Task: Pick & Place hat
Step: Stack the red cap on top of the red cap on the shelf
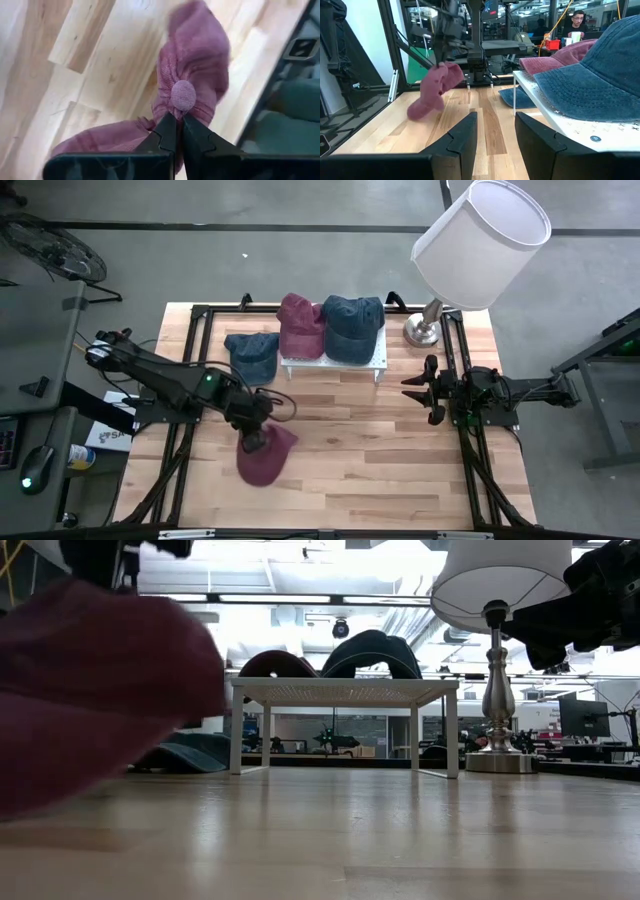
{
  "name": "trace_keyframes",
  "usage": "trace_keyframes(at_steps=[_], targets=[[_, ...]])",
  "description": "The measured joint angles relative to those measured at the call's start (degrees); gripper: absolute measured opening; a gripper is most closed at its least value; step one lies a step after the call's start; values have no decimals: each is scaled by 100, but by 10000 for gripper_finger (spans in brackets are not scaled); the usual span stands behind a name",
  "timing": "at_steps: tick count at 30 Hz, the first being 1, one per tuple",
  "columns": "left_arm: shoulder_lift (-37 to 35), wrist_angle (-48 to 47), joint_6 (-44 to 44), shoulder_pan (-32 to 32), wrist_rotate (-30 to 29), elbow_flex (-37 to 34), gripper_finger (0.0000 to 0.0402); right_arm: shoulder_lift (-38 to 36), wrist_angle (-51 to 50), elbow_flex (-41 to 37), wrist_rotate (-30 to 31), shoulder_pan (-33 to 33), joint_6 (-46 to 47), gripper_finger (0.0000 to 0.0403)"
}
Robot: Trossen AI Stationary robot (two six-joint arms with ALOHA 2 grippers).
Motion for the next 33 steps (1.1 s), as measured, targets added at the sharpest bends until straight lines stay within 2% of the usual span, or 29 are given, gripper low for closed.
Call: trace_keyframes(at_steps=[10,22,28,33], targets=[[0,35,-695,0,-19,689,2,0,0,0,0,1,-2,126],[-1,38,-532,23,-419,1870,2,-1,2,0,0,-1,-1,126],[-4,30,-120,540,-595,2477,2,0,2,0,0,0,-2,126],[-9,-16,443,1223,-295,2972,2,0,2,0,0,-1,0,126]])
